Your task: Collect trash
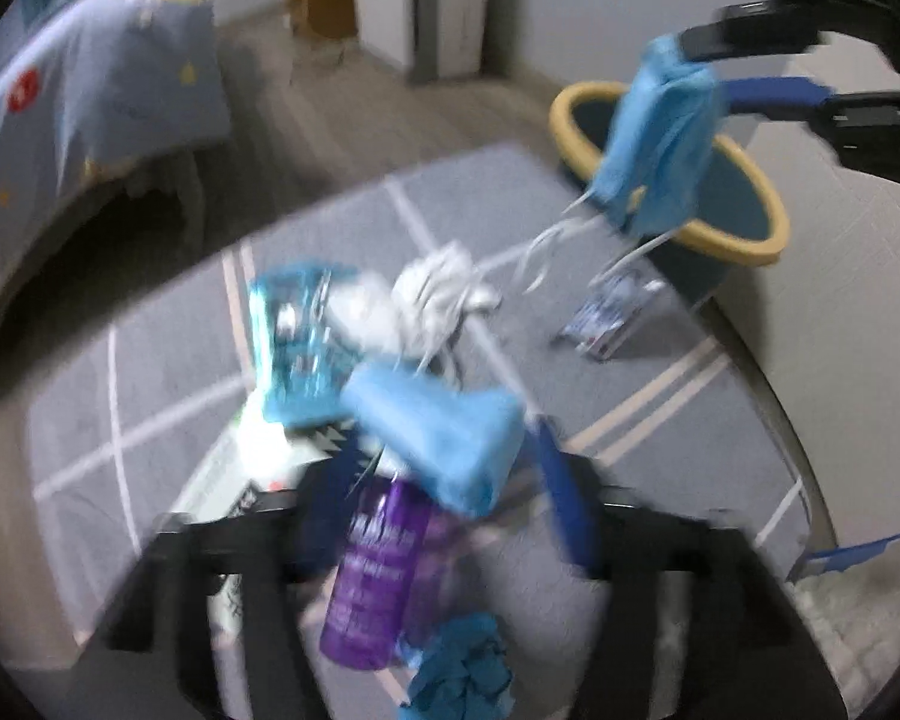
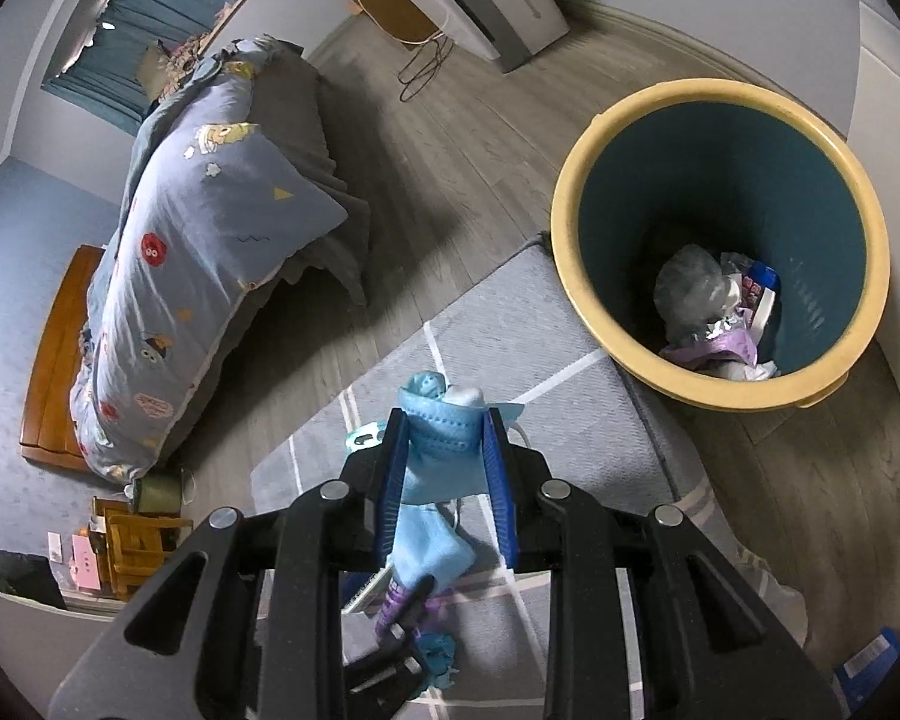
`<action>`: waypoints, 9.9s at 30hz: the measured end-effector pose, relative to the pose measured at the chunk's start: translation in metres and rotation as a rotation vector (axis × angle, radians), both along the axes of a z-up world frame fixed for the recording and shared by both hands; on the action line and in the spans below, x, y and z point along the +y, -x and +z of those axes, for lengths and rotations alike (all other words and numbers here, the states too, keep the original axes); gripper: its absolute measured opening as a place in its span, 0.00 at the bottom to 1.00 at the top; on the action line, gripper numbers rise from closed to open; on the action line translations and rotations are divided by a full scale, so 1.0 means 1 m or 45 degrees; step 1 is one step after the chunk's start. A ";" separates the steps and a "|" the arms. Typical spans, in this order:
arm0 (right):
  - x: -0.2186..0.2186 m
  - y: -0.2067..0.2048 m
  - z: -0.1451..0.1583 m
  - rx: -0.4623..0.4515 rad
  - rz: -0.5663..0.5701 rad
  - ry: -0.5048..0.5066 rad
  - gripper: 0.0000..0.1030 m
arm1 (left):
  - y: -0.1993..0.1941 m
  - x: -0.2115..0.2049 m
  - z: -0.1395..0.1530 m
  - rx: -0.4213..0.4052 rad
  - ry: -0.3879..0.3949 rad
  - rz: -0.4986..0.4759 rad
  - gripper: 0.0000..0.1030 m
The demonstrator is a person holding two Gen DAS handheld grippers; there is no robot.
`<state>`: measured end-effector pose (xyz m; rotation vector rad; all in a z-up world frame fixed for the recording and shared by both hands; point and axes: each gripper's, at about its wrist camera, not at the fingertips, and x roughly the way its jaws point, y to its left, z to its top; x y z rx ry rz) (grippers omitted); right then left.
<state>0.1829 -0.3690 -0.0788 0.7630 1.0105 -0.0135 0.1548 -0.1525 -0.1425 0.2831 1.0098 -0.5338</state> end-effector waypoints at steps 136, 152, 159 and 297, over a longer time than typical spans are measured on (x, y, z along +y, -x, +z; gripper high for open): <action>-0.132 -0.005 -0.015 0.086 -0.095 0.307 0.32 | -0.066 -0.172 0.030 0.035 0.052 -0.221 0.67; -0.068 -0.004 0.043 -0.023 0.022 0.502 0.88 | -0.046 -0.069 0.074 -0.102 0.038 -0.007 0.91; -0.029 -0.005 0.059 -0.055 0.103 0.606 0.94 | -0.035 0.008 0.095 -0.117 0.033 0.140 0.93; -0.009 -0.037 0.012 -0.018 0.366 0.314 0.14 | -0.047 -0.015 0.111 -0.124 0.097 0.076 0.76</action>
